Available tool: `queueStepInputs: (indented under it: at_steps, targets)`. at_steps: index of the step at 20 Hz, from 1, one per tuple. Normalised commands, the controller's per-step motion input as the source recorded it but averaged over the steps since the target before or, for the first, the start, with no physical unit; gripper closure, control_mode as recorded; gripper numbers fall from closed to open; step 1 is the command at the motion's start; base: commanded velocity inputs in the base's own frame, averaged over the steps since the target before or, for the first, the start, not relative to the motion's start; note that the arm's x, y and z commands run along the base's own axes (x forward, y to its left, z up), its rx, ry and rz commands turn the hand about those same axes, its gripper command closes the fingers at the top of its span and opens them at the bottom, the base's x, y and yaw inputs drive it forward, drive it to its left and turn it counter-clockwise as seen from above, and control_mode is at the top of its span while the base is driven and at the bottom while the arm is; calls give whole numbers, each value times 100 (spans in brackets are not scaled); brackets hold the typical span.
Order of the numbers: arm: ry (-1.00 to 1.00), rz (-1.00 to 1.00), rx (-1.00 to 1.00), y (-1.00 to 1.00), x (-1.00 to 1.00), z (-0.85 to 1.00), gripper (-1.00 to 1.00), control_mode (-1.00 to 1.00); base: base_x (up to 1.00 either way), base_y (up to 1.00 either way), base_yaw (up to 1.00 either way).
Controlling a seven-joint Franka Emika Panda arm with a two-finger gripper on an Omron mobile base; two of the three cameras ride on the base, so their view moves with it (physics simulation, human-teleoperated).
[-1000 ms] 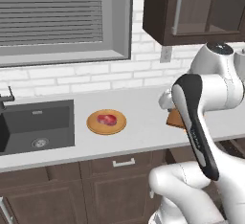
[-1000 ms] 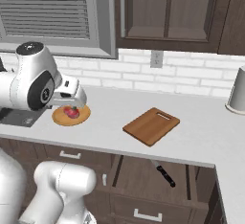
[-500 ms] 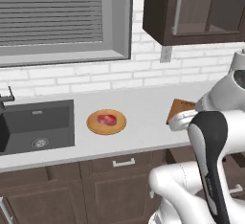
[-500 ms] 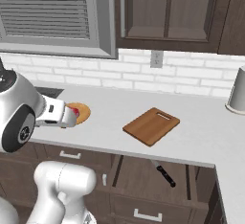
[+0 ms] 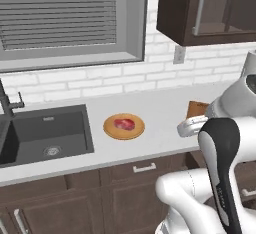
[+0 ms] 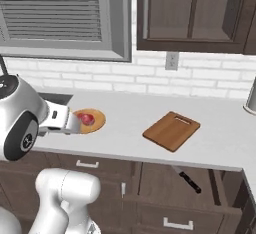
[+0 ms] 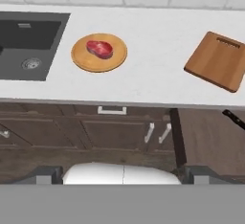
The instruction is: Pick up the knife from the drawer and place it on the cutting board. Then place the meat from the plate to the cutting board.
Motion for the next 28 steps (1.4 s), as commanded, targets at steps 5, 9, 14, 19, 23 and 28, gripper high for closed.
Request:
queueStepInputs:
  at_steps: [5, 9, 14, 19, 23, 28]
  targets:
    - [0, 0, 0, 0, 0, 0, -100, 100, 9, 41, -32]
    - [0, 0, 0, 0, 0, 0, -100, 100, 17, 0, -29]
    - [0, 0, 0, 0, 0, 0, -100, 100, 69, 10, -14]
    - [0, 0, 0, 0, 0, 0, -100, 100, 41, -16, -1]
    - [0, 0, 0, 0, 0, 0, -100, 100, 0, -54, -16]
    - [0, 0, 0, 0, 0, 0, -100, 100, 4, -31, -29]
